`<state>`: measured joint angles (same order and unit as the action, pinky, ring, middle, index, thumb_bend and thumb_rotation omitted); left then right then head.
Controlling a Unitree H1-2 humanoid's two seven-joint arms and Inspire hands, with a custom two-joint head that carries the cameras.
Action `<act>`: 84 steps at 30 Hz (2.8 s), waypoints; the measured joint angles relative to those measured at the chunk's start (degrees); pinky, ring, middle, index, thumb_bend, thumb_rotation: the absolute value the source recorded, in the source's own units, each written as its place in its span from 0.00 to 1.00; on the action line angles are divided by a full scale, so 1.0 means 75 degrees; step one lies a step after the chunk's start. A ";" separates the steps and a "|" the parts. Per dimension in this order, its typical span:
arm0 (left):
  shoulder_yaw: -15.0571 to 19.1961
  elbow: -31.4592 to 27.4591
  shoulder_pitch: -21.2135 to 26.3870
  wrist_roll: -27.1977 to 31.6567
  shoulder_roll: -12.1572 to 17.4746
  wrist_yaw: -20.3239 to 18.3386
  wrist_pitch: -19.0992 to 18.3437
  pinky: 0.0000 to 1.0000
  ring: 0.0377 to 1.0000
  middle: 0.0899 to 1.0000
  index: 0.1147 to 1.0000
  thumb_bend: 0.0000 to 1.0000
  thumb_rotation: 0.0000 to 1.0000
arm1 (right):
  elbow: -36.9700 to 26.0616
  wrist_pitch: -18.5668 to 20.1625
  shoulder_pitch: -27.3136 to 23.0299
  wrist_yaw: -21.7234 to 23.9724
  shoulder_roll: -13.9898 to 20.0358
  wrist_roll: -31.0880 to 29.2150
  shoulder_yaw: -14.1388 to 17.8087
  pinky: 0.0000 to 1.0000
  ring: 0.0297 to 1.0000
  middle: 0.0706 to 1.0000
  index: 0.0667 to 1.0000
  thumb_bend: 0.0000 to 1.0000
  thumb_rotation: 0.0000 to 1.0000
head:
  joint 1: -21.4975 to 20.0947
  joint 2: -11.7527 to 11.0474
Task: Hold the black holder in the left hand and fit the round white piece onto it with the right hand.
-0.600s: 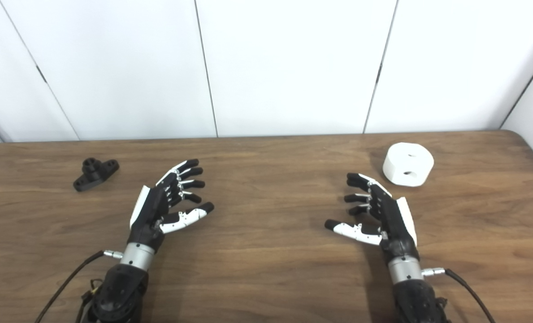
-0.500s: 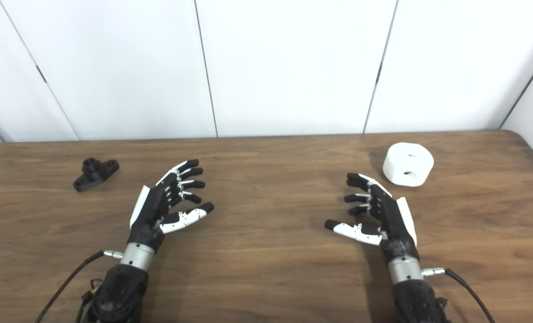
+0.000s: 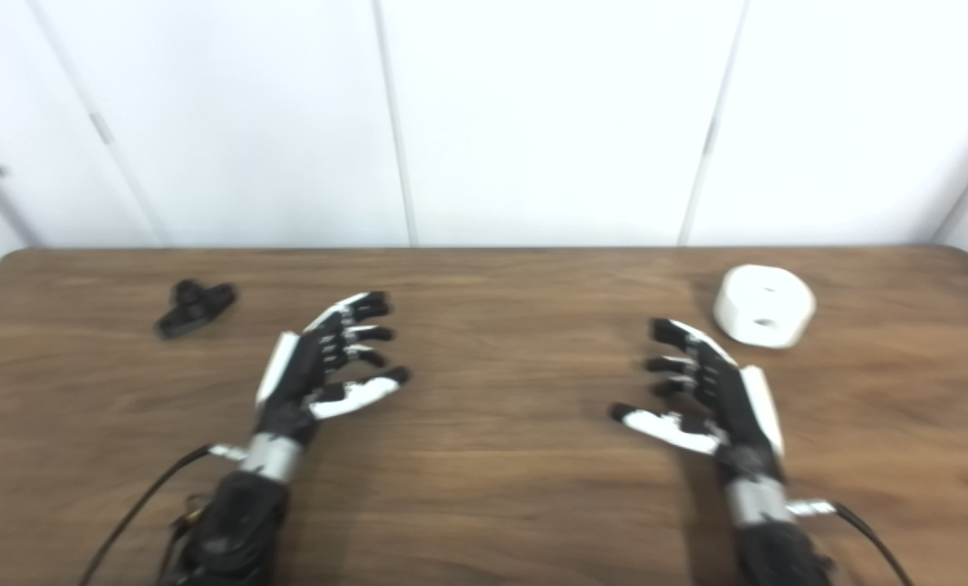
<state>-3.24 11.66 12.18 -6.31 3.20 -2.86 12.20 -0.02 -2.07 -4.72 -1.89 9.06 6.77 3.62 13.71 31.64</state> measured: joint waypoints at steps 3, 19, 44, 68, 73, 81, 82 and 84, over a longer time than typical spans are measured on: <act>-0.0061 0.0013 0.0013 -0.0093 -0.0121 0.0039 -0.0006 0.57 0.72 0.80 0.79 0.70 0.00 | 0.0168 -0.0241 -0.0007 0.0073 0.0174 -0.0135 0.0048 0.51 0.64 0.77 0.75 0.76 0.02 | 0.0434 -0.0094; -0.0224 0.0252 0.0152 -0.0313 -0.0439 0.0146 -0.0002 0.54 0.72 0.80 0.78 0.69 0.00 | -0.0158 0.0313 0.0113 0.0295 0.0275 -0.0657 0.0287 0.56 0.70 0.81 0.78 0.75 0.00 | 0.0786 -0.0305; 0.0018 -0.0270 0.0130 -0.0539 0.0619 0.0049 -0.0230 0.65 0.74 0.73 0.68 0.76 0.00 | 0.0367 -0.0312 -0.0008 0.0407 0.0463 -0.0852 0.0313 0.53 0.65 0.79 0.75 0.77 0.00 | 0.1020 -0.0445; 0.0545 -0.1143 0.0892 -0.2481 0.2346 0.0090 -0.1399 0.70 0.86 0.88 0.69 0.77 0.01 | 0.0572 -0.0544 -0.0094 0.0544 0.0568 -0.0812 0.0307 0.53 0.65 0.77 0.74 0.78 0.01 | 0.1137 -0.0480; 0.0793 -0.1151 0.1135 -0.2627 0.2510 0.0215 -0.1675 0.76 0.92 0.90 0.70 0.77 0.03 | 0.0581 -0.0558 -0.0095 0.0553 0.0579 -0.0827 0.0307 0.54 0.66 0.77 0.74 0.77 0.00 | 0.1161 -0.0469; 0.0930 -0.0878 0.1248 -0.2996 0.2760 0.0530 -0.2068 0.76 0.94 0.93 0.70 0.81 0.05 | 0.0599 -0.0569 -0.0097 0.0562 0.0633 -0.0822 0.0304 0.53 0.65 0.78 0.74 0.77 0.01 | 0.1196 -0.0422; 0.0940 -0.0794 0.1252 -0.3052 0.2781 0.0600 -0.2118 0.77 0.95 0.93 0.70 0.81 0.04 | 0.0608 -0.0584 -0.0098 0.0562 0.0646 -0.0822 0.0303 0.53 0.65 0.78 0.74 0.77 0.02 | 0.1208 -0.0410; 0.0963 -0.0716 0.1250 -0.3090 0.2840 0.0630 -0.2174 0.79 0.96 0.93 0.67 0.81 0.03 | 0.0612 -0.0597 -0.0097 0.0564 0.0658 -0.0831 0.0305 0.53 0.65 0.78 0.74 0.77 0.01 | 0.1219 -0.0410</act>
<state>3.98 6.29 21.56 -29.49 24.50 1.87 -4.10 4.57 -6.55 -5.45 2.34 13.99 0.53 5.91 22.85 28.56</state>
